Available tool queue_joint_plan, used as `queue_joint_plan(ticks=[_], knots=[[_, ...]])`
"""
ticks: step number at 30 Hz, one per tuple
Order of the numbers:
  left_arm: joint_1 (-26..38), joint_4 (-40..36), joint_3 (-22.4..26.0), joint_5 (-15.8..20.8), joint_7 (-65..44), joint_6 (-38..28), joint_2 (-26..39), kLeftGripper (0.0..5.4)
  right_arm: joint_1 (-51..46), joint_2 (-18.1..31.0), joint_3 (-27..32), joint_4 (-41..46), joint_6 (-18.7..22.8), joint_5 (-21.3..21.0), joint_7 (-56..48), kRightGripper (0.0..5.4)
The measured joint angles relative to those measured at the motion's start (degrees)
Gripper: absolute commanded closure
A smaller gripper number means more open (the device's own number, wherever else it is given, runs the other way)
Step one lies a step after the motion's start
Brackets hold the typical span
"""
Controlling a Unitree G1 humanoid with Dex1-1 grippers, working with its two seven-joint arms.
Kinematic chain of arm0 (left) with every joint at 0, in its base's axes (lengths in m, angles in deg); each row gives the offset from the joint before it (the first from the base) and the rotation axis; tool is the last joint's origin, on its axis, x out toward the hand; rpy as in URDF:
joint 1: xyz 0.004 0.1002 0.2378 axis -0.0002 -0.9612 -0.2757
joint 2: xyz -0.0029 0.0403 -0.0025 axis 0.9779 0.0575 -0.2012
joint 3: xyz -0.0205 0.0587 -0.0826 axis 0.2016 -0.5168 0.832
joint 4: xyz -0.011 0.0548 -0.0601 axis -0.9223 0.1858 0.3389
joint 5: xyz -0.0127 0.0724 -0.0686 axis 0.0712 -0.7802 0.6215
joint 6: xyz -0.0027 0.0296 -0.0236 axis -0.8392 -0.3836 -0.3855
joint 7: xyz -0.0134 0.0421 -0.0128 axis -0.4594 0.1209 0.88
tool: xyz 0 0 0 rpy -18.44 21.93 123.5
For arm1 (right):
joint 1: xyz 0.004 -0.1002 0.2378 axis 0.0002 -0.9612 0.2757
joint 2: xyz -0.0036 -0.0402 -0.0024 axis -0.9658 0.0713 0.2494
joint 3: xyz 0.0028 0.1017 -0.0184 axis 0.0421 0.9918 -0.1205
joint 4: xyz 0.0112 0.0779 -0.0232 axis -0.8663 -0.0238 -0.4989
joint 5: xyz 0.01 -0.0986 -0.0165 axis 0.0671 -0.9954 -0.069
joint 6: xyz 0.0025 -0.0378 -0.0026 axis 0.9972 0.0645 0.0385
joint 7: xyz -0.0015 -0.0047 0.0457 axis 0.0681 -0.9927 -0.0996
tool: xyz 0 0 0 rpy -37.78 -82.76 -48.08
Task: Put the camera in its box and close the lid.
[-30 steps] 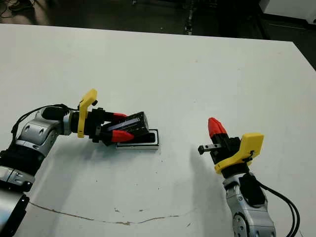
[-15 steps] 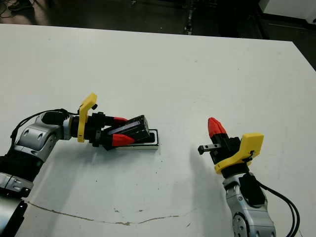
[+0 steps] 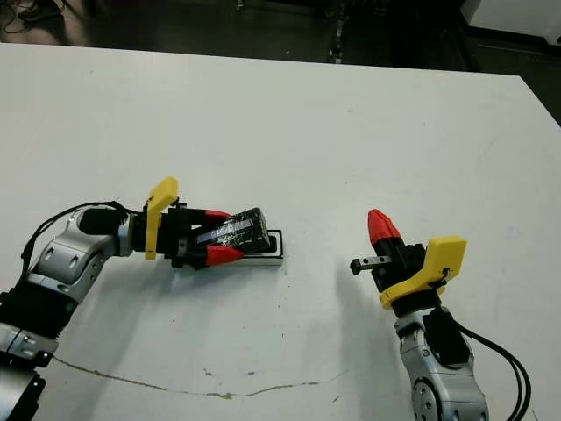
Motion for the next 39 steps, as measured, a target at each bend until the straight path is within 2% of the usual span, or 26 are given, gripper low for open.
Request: queue_joint_plan(ticks=[11,21,33,39], knots=[[-2.6,-2.05,0.05,0.21,6.92,-0.08,-3.39,2.24,0.04,0.01,0.0,0.0,-0.02,-0.03,-0.17,5.4],[1.34,3.34,-1.65,-0.19,4.26,-0.1,-4.12,2.24,0.05,0.01,0.0,0.52,0.17,-0.07,0.24,5.4],[9.19,10.42,-7.33,-6.57,-3.02,-3.67,-3.64,2.24,0.04,0.01,-0.04,0.6,0.16,-0.21,0.24,5.4],[12.21,14.21,-8.81,-7.99,-5.24,-3.92,-4.05,2.24,-0.06,0.01,-0.04,0.61,0.16,-0.5,0.23,5.4]])
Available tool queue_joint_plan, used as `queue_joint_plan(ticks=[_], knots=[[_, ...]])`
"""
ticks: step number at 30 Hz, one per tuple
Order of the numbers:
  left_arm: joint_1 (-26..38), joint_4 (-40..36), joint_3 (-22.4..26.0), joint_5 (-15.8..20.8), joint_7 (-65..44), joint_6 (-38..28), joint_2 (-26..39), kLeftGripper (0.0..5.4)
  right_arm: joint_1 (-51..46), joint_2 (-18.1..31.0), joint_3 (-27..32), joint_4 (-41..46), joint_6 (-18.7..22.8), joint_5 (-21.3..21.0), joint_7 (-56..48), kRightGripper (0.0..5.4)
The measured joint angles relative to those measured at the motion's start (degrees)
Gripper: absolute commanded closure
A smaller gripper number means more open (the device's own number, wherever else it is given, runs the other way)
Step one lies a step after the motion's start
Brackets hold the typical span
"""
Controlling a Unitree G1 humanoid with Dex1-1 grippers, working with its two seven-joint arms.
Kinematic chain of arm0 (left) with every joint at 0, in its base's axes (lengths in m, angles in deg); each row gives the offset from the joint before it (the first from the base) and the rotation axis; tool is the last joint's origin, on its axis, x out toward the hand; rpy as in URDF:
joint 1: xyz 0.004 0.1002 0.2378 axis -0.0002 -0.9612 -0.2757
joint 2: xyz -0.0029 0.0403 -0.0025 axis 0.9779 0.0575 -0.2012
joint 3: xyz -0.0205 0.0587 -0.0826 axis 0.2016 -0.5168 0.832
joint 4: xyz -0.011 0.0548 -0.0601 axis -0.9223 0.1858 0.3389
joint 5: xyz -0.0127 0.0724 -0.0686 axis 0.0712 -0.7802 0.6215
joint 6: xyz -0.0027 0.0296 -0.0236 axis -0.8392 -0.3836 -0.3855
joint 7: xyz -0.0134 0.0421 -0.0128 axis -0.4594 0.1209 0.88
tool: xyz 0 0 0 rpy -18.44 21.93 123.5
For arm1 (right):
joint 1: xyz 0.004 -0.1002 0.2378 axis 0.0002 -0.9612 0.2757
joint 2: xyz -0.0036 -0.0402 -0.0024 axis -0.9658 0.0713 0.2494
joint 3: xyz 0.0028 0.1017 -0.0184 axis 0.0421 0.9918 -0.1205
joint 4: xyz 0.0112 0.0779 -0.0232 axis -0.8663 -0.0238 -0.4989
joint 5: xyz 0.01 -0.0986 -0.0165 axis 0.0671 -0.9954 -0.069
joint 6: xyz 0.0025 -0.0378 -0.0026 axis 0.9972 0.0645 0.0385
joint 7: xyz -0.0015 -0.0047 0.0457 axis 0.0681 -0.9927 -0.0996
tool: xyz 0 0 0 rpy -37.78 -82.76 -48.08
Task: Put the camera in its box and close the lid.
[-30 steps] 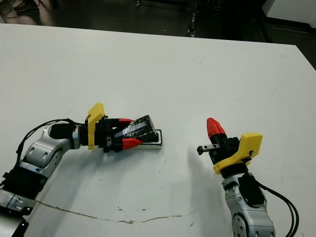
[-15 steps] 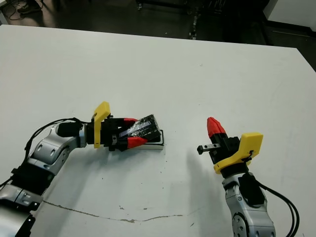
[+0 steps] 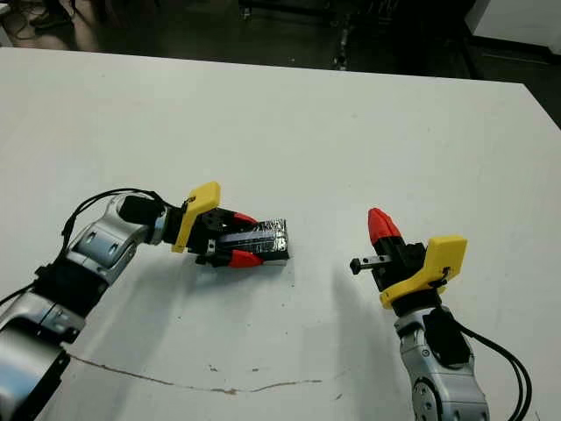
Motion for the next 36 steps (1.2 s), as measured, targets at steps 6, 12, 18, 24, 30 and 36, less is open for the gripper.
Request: queue_joint_plan(ticks=[6,12,18,24,30,36], knots=[[1.24,2.77,-0.67,-1.24,-0.59,-2.01,-0.84,2.24,-0.07,0.0,0.0,0.0,0.0,0.01,0.0,5.4],[2.82,6.9,-0.93,-2.13,-1.18,-2.81,-2.21,2.24,-0.24,0.0,0.01,0.04,0.01,0.01,0.02,5.4],[3.48,6.75,-1.62,-4.58,-0.81,0.45,-3.08,2.06,-0.34,0.0,-0.01,0.17,0.0,-0.02,0.02,5.4],[0.48,0.27,-2.38,-9.27,5.11,-1.59,-2.8,1.21,-0.38,-0.01,-0.02,0.17,0.0,0.02,0.0,5.4],[-0.21,-1.01,-2.16,-9.3,6.79,-0.79,-2.68,0.36,-0.39,-0.01,-0.03,0.17,0.01,0.02,0.01,5.4],[-0.07,-1.04,-1.74,-8.62,7.23,1.46,-2.63,0.02,-0.39,-0.02,-0.04,0.16,0.0,0.07,-0.01,5.4]])
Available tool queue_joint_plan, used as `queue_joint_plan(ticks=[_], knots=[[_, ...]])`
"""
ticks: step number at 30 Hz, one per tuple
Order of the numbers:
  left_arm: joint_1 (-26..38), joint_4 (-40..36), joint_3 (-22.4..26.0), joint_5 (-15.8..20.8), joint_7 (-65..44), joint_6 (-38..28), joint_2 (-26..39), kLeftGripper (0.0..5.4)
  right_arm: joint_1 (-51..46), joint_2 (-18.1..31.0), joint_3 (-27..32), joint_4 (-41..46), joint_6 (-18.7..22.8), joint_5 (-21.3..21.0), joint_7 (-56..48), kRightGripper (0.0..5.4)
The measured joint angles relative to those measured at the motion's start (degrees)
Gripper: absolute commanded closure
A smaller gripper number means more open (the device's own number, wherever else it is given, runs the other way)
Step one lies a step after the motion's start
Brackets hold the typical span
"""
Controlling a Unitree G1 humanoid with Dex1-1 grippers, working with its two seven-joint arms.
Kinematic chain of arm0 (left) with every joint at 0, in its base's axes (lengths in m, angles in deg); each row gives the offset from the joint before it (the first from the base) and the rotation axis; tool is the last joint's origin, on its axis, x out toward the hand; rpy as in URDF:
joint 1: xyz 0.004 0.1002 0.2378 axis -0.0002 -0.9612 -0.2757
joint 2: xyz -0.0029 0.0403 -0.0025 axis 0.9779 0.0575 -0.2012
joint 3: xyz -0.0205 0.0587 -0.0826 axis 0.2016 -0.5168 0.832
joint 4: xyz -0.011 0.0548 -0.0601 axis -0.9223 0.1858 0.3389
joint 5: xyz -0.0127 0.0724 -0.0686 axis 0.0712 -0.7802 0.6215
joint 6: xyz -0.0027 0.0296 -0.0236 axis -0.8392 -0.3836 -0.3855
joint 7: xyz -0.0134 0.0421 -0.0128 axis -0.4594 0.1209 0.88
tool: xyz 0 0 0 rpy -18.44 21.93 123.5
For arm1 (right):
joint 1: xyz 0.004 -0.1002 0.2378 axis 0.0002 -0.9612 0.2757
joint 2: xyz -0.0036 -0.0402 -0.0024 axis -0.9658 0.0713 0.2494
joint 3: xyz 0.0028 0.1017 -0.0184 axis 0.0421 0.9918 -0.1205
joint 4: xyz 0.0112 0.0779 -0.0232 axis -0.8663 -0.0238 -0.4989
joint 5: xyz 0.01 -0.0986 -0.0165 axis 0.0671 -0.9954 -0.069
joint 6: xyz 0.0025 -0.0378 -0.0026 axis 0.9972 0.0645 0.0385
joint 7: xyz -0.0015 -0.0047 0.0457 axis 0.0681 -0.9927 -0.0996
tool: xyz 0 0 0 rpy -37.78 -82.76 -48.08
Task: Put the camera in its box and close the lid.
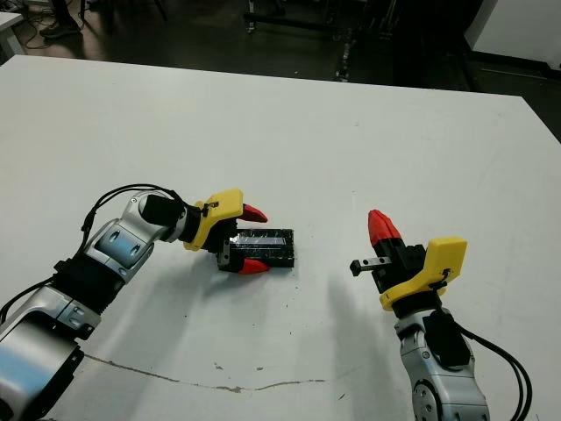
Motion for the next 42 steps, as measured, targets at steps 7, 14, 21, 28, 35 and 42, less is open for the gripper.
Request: queue_joint_plan(ticks=[7,14,21,28,35,42], knots=[[-1.01,-2.11,0.03,0.2,0.45,-0.53,1.3,0.02,-0.02,0.0,-0.09,0.0,0.0,-0.06,0.0,5.4],[-2.66,-5.51,0.71,1.53,0.39,0.57,3.78,0.02,-0.01,0.0,-0.1,-0.03,0.0,0.0,-0.11,5.4],[-7.78,-14.03,3.5,5.53,-0.5,2.78,8.71,0.02,-0.15,0.04,-0.1,-0.04,0.0,-0.01,-0.12,5.4],[-12.48,-23.03,7.18,8.57,-3.56,8.87,18.73,0.02,-0.06,0.05,-0.13,-0.03,0.0,-0.01,-0.16,5.4],[-14.35,-25.36,10.64,10.69,-5.64,12.33,24.41,0.02,0.08,0.06,-0.18,0.05,0.09,-0.06,-0.08,5.4],[-14.49,-26.97,14.96,11.54,-4.96,11.5,27.02,0.02,0.13,0.11,-0.2,0.16,0.5,-0.06,-0.03,5.4]])
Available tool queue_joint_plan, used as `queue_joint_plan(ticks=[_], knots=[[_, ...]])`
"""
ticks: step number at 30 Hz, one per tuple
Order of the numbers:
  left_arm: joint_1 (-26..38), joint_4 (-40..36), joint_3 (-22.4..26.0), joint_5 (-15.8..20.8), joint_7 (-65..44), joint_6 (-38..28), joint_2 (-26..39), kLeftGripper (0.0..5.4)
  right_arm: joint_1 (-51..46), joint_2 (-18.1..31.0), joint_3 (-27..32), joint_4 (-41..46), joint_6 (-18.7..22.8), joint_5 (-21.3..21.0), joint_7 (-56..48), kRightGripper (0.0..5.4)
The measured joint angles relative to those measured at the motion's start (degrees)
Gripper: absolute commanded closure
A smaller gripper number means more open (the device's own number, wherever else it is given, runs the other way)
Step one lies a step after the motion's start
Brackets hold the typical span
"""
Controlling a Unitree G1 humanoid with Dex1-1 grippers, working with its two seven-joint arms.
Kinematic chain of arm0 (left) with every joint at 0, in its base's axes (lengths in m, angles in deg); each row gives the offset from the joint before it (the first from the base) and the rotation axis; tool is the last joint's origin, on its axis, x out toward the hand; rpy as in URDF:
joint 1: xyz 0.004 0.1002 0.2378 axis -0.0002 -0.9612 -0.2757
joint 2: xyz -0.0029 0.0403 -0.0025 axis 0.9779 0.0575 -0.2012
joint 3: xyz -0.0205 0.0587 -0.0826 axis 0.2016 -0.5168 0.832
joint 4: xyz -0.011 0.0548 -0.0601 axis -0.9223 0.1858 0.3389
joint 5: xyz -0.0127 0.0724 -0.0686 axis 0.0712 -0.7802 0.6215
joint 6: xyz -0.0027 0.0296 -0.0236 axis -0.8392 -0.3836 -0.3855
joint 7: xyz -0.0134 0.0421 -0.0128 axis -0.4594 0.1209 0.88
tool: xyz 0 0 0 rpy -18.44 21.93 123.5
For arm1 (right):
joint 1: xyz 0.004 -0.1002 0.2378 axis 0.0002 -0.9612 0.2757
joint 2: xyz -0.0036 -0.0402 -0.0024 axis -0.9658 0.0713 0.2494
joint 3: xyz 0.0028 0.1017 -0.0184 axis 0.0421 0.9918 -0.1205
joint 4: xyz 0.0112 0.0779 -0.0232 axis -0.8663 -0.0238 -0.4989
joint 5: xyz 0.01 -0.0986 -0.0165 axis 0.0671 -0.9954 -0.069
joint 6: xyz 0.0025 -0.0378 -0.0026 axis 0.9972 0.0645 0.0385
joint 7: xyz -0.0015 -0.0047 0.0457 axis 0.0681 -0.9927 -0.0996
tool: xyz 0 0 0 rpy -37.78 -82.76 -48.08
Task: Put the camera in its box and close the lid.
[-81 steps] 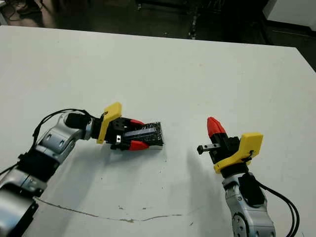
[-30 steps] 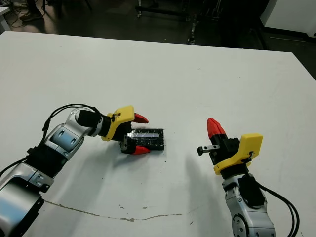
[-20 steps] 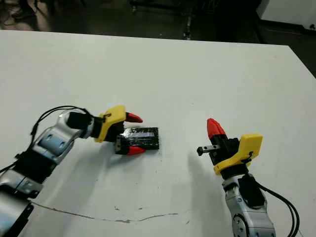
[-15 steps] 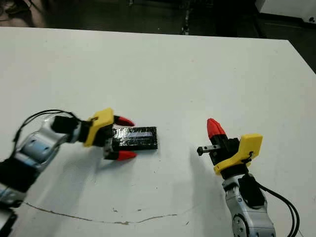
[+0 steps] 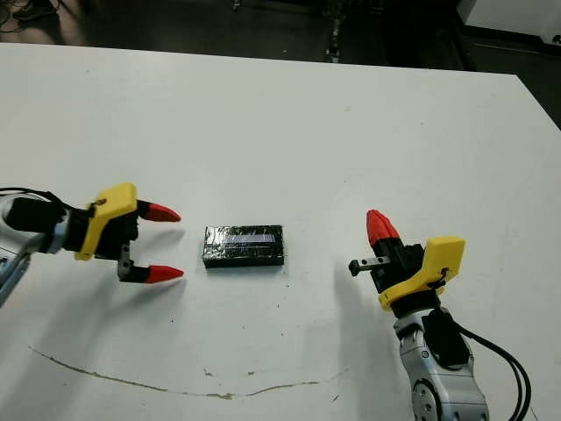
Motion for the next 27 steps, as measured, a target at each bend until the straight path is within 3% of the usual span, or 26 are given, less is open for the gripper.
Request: queue_joint_plan(ticks=[9,12,14,19,22,27], knots=[[2.04,-3.15,10.99,5.43,7.97,6.86,0.68,0.21,0.12,0.05,0.02,0.01,0.01,0.12,-0.08,5.4],[0.89,-9.12,17.25,10.36,19.89,9.64,-7.58,0.59,0.33,0.05,-0.05,-0.05,0.04,0.17,-0.09,5.4],[-1.61,-12.16,18.72,13.06,26.51,9.67,-14.59,0.91,0.4,0.05,-0.07,-0.07,0.04,0.16,-0.09,5.4],[-6.27,-18.17,17.36,17.33,35.88,8.93,-26.57,1.66,0.41,0.08,-0.09,-0.09,0.05,0.13,-0.08,5.4],[-8.14,-20.19,13.81,17.46,38.01,7.47,-29.71,2.13,0.4,0.06,-0.17,-0.07,0.08,0.11,0.02,5.4],[-10.7,-21.78,7.49,17.22,42.45,10.96,-32.57,2.87,0.38,0.05,-0.27,-0.11,0.07,0.11,0.01,5.4]])
